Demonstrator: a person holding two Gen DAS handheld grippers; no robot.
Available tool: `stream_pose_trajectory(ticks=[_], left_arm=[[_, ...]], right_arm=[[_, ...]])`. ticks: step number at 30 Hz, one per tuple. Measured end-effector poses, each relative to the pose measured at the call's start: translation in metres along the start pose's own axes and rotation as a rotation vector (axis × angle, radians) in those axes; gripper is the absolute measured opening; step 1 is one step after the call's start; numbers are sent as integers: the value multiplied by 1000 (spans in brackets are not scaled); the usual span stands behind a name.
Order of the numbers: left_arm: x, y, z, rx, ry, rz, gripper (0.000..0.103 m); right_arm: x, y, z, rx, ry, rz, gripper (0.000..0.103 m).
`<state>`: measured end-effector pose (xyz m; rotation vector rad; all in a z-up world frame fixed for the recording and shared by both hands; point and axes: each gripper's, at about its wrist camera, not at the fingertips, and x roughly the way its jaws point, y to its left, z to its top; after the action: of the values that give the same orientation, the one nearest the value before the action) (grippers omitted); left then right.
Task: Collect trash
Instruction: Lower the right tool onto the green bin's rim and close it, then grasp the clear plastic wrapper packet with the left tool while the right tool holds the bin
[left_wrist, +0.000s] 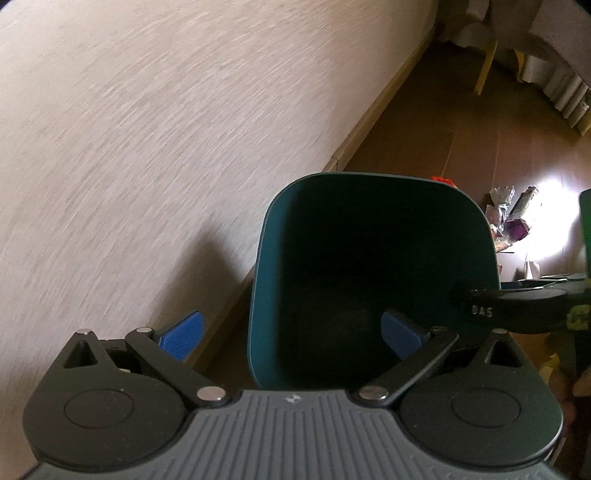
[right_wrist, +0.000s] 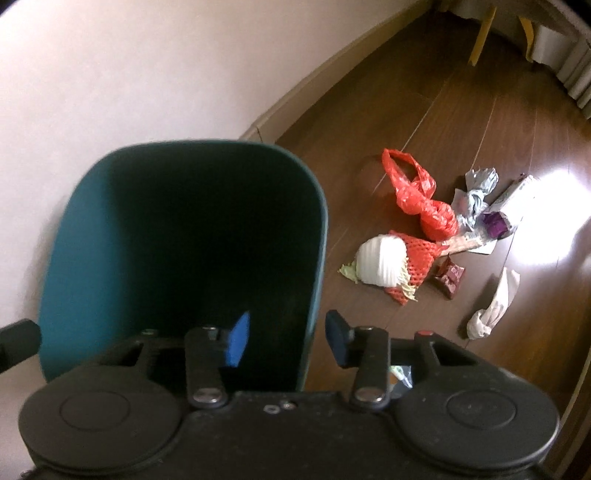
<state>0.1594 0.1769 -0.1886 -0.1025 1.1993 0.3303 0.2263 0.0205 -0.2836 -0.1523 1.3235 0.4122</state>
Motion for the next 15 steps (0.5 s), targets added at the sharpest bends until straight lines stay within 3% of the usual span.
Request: stream_pose_trajectory(ticks=[4, 8, 15], left_arm=[[0, -1, 2, 12, -3, -1, 103], [-1, 0, 3, 14, -2, 1, 103], [-4, 0, 6, 15, 11, 7, 103]], right_arm=[[9, 4, 5, 10, 25, -56, 29], [14, 0, 10, 70, 81, -122, 3], [1, -4, 6, 142, 119, -98, 4]])
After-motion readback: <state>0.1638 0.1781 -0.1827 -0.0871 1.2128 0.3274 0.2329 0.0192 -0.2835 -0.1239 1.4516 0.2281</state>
